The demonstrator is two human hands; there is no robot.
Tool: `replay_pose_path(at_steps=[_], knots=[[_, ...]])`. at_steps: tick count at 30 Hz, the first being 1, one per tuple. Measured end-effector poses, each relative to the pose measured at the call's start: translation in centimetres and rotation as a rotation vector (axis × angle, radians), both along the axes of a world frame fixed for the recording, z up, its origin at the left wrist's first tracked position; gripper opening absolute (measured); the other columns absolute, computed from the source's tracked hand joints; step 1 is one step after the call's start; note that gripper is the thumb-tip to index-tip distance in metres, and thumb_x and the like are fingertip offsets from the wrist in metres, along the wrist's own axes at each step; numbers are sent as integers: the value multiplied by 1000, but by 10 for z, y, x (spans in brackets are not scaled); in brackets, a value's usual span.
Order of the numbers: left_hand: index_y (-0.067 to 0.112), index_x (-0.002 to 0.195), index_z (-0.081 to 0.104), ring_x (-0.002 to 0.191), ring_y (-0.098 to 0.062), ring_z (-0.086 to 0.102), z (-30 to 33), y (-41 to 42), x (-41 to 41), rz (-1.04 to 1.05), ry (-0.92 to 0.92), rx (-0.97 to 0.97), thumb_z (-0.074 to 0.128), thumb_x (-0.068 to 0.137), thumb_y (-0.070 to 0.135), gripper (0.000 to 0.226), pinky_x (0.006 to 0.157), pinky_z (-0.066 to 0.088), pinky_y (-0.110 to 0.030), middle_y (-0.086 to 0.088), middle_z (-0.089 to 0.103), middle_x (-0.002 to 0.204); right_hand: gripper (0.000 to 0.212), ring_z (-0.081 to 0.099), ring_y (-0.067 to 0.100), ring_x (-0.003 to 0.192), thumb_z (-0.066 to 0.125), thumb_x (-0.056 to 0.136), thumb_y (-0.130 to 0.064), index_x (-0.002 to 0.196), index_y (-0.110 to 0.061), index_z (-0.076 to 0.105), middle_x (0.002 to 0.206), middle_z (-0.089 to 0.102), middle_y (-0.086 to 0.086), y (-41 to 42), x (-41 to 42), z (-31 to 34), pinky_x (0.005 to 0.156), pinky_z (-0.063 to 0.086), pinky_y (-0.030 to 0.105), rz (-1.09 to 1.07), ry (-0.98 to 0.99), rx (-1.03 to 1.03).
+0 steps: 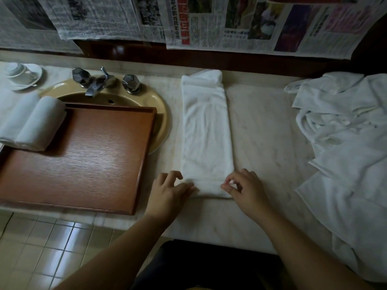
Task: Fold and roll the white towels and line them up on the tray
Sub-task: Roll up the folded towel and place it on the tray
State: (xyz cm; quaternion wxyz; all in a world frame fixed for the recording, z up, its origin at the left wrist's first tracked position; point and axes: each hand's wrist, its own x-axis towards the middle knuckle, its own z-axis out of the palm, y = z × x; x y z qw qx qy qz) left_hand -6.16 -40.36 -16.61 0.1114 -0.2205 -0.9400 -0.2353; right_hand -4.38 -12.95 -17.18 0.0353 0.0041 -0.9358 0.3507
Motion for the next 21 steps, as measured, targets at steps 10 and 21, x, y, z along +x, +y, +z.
replay_pose_path(at_steps=[10, 21], knots=[[25, 137, 67, 102, -22, 58, -9, -23, 0, -192, -37, -185, 55, 103, 41, 39, 78, 49, -38, 4, 60, 128, 39, 59, 18, 90, 68, 91, -47, 123, -26, 75, 110, 64, -12, 31, 20, -10, 74, 50, 37, 321, 214, 261], [36, 111, 75, 87, -1, 61, 13, 4, -19, 232, -579, 267, 63, 101, 46, 18, 79, 50, -29, 17, 72, 100, 9, 64, 11, 86, 71, 89, -35, 96, -40, 74, 91, 65, -11, 10, -6, -11, 82, 54, 39, -94, -253, -253]])
